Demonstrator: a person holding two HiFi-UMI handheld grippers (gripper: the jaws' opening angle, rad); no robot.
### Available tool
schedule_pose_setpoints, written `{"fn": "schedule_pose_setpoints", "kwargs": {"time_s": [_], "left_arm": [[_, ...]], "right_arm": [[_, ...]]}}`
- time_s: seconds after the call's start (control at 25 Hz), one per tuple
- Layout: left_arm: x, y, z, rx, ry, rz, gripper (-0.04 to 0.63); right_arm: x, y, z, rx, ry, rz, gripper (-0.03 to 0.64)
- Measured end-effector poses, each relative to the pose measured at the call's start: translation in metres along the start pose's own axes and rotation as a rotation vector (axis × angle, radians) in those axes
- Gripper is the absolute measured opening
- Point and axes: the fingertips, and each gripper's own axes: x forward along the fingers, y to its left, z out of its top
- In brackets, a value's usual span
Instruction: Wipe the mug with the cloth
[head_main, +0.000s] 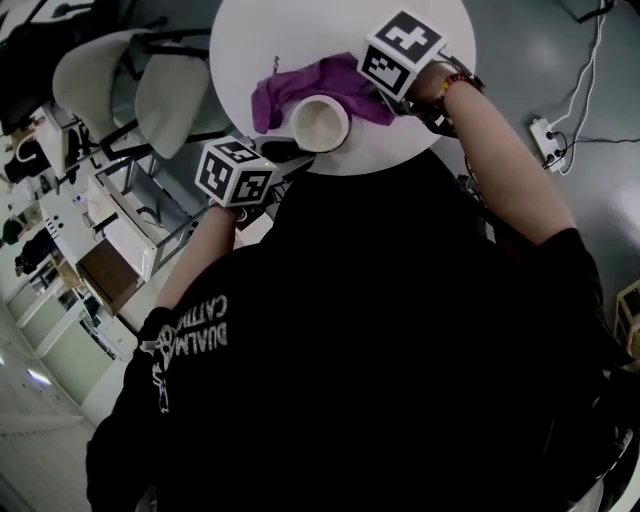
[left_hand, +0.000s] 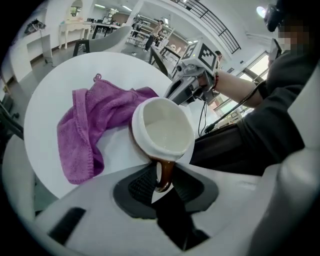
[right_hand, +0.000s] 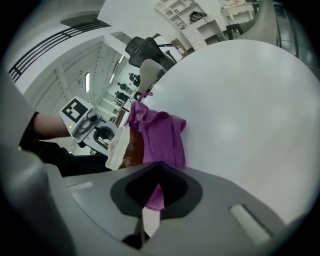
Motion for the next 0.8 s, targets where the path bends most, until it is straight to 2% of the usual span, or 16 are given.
{"fn": "schedule_pose_setpoints", "kwargs": {"time_s": [0.24, 0.44, 0.6, 0.8], "left_arm": [[0.001, 0.001, -0.001, 0.017, 0.020, -0.010, 0.091], [0.003, -0.003, 0.001, 0.031, 0.021, -0.010, 0.089], [0.004, -0.005, 0.008, 0.048, 0.011, -0.020, 0.089], [0.003, -0.003, 0.005, 0.048, -0.002, -0.038, 0.091]], "right_arm": [[-0.001, -0.005, -0.010, -0.014, -0.018, -0.077, 0.009], [-0.007, -0.008, -0.020, -0.012, 0.010, -0.143, 0.009], [-0.016, -0.013, -0.023, 0.028, -0.013, -0.169, 0.009], [-0.013, -0.011, -0.026, 0.068, -0.016, -0.247, 0.009]]}}
